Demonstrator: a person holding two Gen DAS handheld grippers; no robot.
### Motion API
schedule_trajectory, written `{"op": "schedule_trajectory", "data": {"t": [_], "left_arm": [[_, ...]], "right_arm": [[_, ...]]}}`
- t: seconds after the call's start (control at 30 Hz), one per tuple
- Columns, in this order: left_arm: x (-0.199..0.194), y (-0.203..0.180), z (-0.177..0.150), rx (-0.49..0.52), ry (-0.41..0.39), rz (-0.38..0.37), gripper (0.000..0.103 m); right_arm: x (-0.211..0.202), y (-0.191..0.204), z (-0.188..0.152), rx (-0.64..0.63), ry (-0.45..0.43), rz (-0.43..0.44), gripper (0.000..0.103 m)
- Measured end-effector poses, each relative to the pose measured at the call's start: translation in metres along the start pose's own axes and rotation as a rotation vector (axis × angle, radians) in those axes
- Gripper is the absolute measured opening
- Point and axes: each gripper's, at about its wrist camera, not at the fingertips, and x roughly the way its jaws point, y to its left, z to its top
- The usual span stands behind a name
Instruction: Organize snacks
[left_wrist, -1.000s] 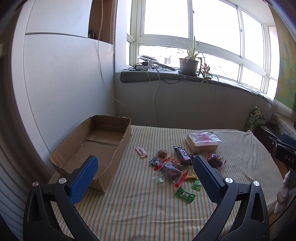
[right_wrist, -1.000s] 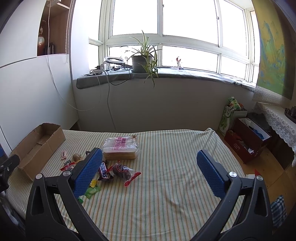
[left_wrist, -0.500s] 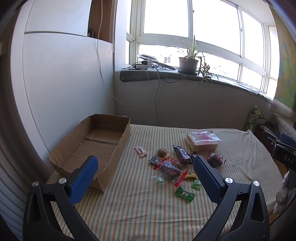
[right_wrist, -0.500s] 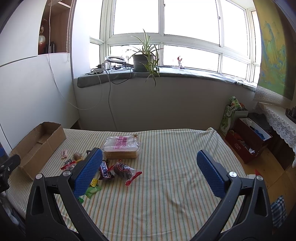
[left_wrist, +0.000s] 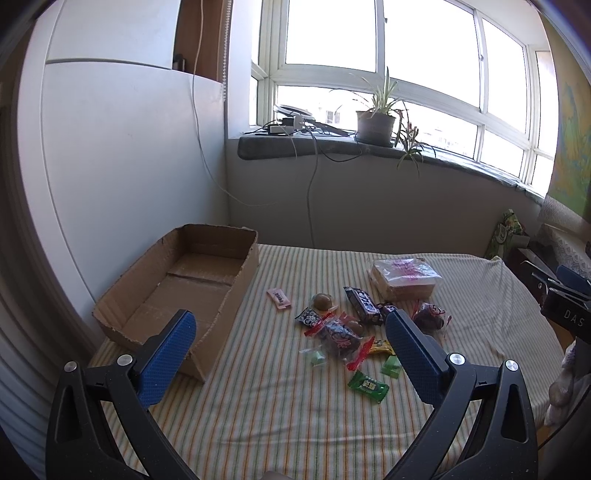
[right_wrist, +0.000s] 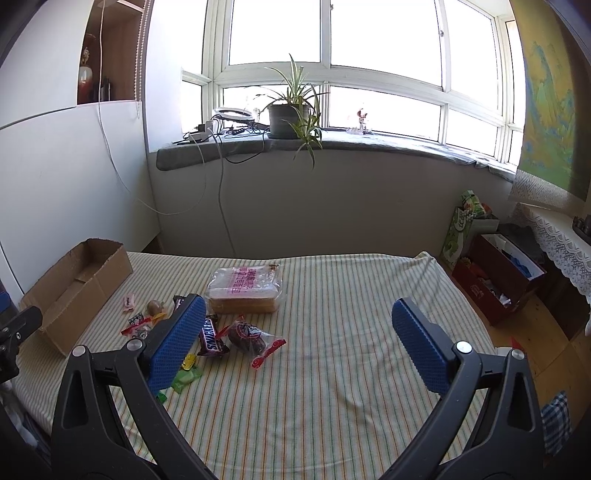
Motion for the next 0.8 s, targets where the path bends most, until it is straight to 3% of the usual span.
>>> {"op": "schedule_trajectory", "data": {"t": [0.57,0.77,0.8], "left_arm": [[0.012,0.001,-0.011,-0.012,0.056,-0.021,0.102],[0.025,0.002,-0.026,-0.035,0.125,-0.054,0.093],[0.028,0.002,-0.029,-0.04,0.142,-0.066,0.089]], "right_arm": [[0.013,-0.001,-0.006,-0.016,0.044,0.037,0.096],[0.024,-0.004,-0.014,-0.035,0.083,0.127,0.091],[0.027,-0.004,-0.017,-0.039,0.095,0.145,0.084]]}}
